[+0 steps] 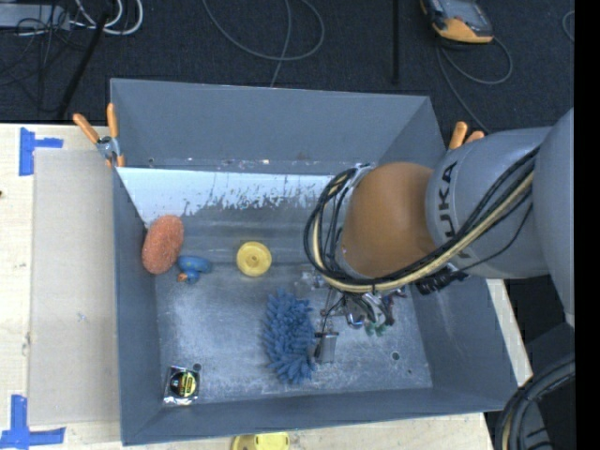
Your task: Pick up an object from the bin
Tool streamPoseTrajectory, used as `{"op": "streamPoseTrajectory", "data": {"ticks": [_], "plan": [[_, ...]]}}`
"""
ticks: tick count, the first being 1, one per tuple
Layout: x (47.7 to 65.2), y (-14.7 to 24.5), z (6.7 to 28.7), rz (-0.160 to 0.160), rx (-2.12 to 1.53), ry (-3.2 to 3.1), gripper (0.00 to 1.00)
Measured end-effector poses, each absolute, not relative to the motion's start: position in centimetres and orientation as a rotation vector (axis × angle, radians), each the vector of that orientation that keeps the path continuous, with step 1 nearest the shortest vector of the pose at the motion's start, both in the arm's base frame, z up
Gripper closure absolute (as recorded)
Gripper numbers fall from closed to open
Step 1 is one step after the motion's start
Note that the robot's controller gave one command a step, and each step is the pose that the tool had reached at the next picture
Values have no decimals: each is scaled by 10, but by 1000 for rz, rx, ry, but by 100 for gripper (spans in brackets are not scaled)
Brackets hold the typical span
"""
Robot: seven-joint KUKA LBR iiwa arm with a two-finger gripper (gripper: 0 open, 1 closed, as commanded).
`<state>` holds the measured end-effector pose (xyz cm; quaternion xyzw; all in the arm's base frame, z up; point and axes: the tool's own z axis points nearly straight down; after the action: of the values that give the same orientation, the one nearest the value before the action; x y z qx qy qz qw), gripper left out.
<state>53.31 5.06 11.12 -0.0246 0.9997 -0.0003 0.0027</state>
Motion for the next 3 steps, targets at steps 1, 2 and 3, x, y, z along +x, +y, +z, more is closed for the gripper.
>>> {"op": "streamPoseTrajectory", "data": {"ticks": [1,2,3], "plan": [[528,76,84,0,-271,3128,100],[528,76,84,0,-271,3128,100],[528,68,90,1,-391,3116,0]]}}
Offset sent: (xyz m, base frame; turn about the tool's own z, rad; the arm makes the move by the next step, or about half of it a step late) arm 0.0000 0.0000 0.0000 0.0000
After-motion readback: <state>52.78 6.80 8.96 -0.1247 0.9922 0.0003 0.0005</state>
